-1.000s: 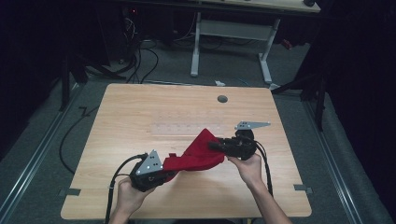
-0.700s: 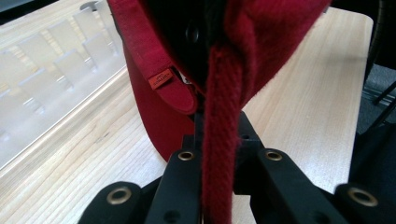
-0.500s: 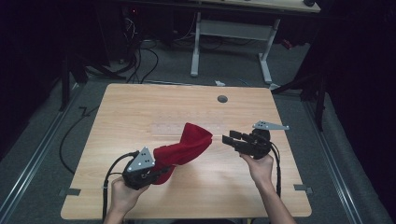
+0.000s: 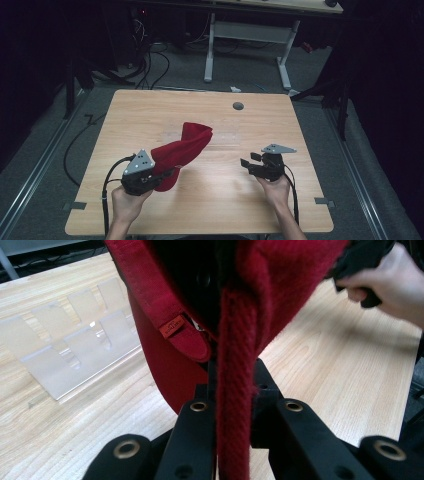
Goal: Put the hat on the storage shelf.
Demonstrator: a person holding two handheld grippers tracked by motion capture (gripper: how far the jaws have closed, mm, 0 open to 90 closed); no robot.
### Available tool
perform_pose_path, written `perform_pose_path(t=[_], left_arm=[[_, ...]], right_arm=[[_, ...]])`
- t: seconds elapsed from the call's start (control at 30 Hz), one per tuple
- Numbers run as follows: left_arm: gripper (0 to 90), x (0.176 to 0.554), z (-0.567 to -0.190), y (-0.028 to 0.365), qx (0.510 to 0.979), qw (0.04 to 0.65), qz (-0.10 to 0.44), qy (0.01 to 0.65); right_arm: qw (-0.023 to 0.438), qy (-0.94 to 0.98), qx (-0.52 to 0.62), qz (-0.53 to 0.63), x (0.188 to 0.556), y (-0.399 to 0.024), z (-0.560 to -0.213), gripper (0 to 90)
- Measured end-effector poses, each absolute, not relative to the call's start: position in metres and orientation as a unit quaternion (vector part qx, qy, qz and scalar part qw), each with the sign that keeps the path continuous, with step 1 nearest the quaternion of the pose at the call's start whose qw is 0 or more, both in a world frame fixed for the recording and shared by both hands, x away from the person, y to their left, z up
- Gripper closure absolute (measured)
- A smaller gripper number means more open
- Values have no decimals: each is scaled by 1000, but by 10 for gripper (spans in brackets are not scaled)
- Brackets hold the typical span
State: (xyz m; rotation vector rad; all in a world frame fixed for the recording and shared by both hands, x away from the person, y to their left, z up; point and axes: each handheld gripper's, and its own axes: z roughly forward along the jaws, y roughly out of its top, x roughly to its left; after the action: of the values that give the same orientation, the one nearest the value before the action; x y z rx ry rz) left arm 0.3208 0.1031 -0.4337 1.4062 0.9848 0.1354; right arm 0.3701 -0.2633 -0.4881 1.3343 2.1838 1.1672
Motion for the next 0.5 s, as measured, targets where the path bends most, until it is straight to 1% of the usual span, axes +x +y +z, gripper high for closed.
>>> perform_pose_path(t=[0.03, 0.17, 0.27, 0.3, 0.37, 0.43, 0.5], left_arm=[[842, 322, -433, 105, 617, 652, 62, 436], [842, 323, -431, 108, 609, 656, 63, 441], [841, 324, -431, 111, 605, 659, 64, 442], [841, 325, -430, 112, 601, 660, 63, 446], [840, 328, -429, 114, 596, 664, 62, 448], [840, 330, -428, 116, 589, 668, 62, 450], [840, 332, -426, 119, 582, 672, 63, 453]], right_arm=[[168, 773, 468, 394, 371, -262, -495, 473], [185, 778, 474, 370, 373, -259, -505, 477], [185, 778, 477, 365, 373, -259, -508, 475], [195, 778, 477, 359, 373, -260, -512, 474], [197, 778, 480, 356, 372, -260, -513, 473], [208, 780, 476, 349, 372, -260, -516, 473], [208, 780, 479, 345, 373, -260, -518, 470]])
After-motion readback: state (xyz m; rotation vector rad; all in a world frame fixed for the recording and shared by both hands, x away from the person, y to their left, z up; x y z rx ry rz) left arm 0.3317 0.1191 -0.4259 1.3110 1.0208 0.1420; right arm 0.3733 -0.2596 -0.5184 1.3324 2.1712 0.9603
